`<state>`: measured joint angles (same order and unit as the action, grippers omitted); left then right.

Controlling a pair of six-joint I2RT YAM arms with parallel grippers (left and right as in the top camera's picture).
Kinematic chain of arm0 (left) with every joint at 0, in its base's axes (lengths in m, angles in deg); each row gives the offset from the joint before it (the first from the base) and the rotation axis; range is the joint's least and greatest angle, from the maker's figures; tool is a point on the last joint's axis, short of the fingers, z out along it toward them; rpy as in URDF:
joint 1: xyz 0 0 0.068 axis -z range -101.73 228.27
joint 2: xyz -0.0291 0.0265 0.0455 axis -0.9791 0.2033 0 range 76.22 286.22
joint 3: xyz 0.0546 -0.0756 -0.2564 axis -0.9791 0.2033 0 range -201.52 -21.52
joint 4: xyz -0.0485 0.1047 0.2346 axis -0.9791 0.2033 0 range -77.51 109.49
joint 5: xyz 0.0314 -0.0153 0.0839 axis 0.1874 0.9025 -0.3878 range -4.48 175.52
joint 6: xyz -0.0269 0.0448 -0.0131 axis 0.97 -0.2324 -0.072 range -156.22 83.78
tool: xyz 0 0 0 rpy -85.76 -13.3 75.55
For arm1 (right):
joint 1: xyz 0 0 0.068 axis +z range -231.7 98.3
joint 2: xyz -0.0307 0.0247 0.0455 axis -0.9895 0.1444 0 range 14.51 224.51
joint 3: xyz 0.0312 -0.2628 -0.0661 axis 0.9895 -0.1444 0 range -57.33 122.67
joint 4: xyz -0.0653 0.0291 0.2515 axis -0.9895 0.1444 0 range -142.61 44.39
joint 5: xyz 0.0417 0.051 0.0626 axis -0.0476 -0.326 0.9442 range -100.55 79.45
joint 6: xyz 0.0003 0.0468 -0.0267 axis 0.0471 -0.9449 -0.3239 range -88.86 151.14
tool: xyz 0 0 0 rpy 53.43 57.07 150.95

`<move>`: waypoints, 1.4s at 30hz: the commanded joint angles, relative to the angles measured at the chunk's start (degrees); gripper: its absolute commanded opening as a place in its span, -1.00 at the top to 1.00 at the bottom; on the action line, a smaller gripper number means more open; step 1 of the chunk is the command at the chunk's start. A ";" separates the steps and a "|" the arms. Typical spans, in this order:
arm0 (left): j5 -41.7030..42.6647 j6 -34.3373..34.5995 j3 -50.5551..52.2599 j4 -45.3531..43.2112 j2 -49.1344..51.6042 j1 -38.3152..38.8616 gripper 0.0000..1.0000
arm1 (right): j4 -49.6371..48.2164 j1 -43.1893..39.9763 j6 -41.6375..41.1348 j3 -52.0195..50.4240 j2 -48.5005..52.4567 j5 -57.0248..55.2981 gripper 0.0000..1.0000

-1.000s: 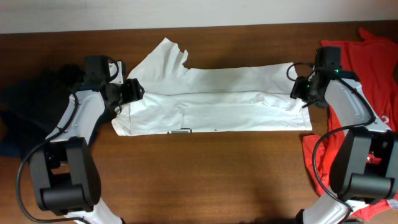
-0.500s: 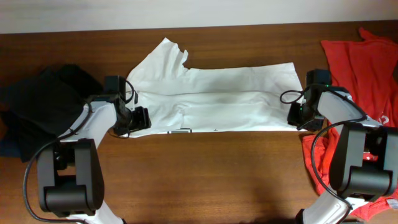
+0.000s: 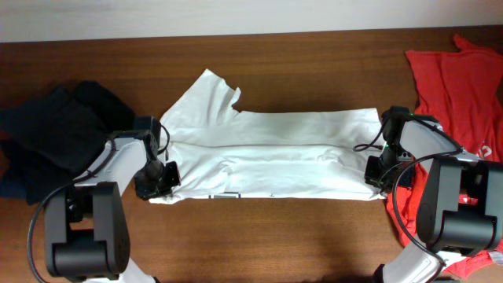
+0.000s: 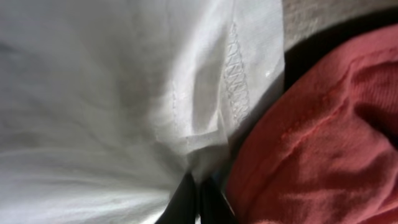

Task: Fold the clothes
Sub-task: 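Grasp the top edge with both grippers and fold it down over the shirt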

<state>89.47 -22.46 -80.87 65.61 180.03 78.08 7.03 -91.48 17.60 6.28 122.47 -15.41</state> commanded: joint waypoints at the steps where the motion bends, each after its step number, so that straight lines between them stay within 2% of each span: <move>1: -1.81 1.46 0.90 1.51 -6.49 -0.35 0.91 | 0.55 -0.42 -0.68 1.25 -2.51 -1.33 0.90; 2: -1.81 1.44 -0.11 1.49 -8.74 -0.35 0.04 | 1.14 -0.35 -0.66 2.99 -4.44 -0.79 0.47; 3: -1.84 1.16 -2.95 1.29 -11.78 -0.35 -0.35 | 1.57 -0.37 -0.42 5.14 -7.06 0.55 -0.09; 4: -1.81 0.07 -5.35 0.79 -12.63 -0.35 -0.36 | 1.95 -0.37 -0.42 6.23 -8.46 0.59 -0.20; 6: 1.88 -4.42 -10.38 -4.11 -12.59 0.07 -0.43 | 2.19 -0.37 -0.37 8.17 -11.15 0.83 -0.20; 8: 4.09 -6.67 -12.68 -13.68 -11.69 0.96 -0.49 | 2.84 -0.37 1.57 9.99 -12.81 4.15 -0.22; 11: 8.76 -10.69 -16.37 -22.82 -4.81 1.27 -0.50 | 4.50 -0.37 3.65 12.15 -13.88 7.82 -0.31; 18: 8.94 -13.00 -35.80 -30.14 22.75 4.28 -0.50 | 6.19 -0.35 4.31 12.26 -13.86 9.42 -0.34; 21: 8.22 -13.00 -36.81 -34.93 29.94 6.45 -0.50 | 6.58 -0.35 4.31 12.26 -13.86 9.42 -0.35; 24: 4.48 -13.00 -36.79 -33.62 32.22 6.75 -0.50 | 6.54 -0.35 4.31 12.26 -13.86 9.40 -0.35; 25: 3.54 -13.05 -36.81 -32.89 32.20 6.75 -0.43 | 6.36 -0.35 4.31 12.26 -13.86 9.40 -0.35; 27: 3.54 -13.20 -36.81 -31.76 32.20 6.73 0.59 | 6.34 -0.35 4.28 12.26 -13.86 9.40 -0.35; 28: 3.52 -13.20 -36.81 -31.21 32.20 6.73 0.79 | 6.12 -0.35 4.31 12.26 -13.86 9.40 -0.35; 30: 3.50 -13.20 -36.81 -29.40 32.20 6.62 0.97 | 5.77 -0.37 4.31 12.26 -13.86 9.40 -0.36; 33: 3.52 -13.20 -37.42 -26.84 30.95 6.38 0.99 | 4.66 -0.35 4.28 12.26 -13.86 9.42 -0.36; 35: 3.54 -13.16 -38.82 -23.23 27.17 5.35 0.99 | 0.61 -0.37 4.94 12.26 -13.81 9.40 -0.36; 38: 3.72 -10.80 -39.43 -16.00 19.98 3.76 0.99 | -9.38 -0.35 5.86 12.26 -11.72 9.38 -0.37; 42: 3.72 -10.75 -39.32 -6.97 18.69 3.65 0.99 | -30.32 -0.37 5.81 12.26 -1.51 9.14 -0.37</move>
<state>92.99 -33.61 -120.15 57.00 199.59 81.58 -18.54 -91.48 23.17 18.28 116.90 -6.34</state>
